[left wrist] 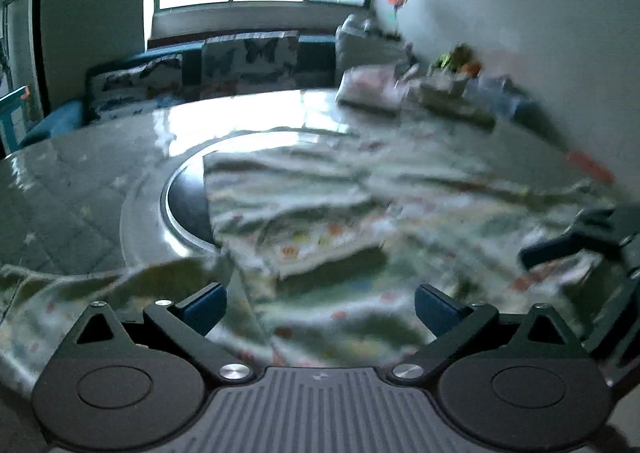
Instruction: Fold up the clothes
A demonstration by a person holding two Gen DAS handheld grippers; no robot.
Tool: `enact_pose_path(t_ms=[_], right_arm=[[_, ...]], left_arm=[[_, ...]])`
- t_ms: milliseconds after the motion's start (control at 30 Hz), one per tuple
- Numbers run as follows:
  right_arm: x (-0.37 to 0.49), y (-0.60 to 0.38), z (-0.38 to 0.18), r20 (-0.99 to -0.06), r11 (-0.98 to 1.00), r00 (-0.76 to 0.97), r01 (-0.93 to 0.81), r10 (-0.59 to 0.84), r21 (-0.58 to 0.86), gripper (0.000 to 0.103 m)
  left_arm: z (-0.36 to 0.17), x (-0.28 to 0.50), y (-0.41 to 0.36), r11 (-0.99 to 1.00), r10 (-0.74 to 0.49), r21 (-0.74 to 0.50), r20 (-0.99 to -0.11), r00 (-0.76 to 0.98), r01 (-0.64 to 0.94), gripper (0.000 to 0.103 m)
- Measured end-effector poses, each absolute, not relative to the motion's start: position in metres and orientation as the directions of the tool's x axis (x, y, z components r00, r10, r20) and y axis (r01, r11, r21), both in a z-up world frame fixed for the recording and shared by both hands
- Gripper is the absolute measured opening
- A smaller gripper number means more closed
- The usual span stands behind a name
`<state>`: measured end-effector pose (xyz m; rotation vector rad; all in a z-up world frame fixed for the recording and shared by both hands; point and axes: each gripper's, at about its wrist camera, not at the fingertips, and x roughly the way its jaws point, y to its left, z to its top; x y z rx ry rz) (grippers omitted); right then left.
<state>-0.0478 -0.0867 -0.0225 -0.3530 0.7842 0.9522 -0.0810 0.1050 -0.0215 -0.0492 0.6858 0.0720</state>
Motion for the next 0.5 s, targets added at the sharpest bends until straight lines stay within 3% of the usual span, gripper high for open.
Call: enact_pose_path(t_ms=[200,500], right_arm=[[-0.049,-0.093,-0.022,-0.74,0.556,0.34,-0.829,0.58,0.055,0.103],[-0.044,-0.092,-0.007,-0.695,0.557,0.371,-0.829,0.615,0.05,0.103]], left_arm=[[-0.029,-0.1,0.112,0.989,0.129,0.031,-0.664,0.736,-0.145,0.1],[-0.007,-0.109,0.118,0.985,0.151,0.041,-0.669,0.728,-0.167,0.1]])
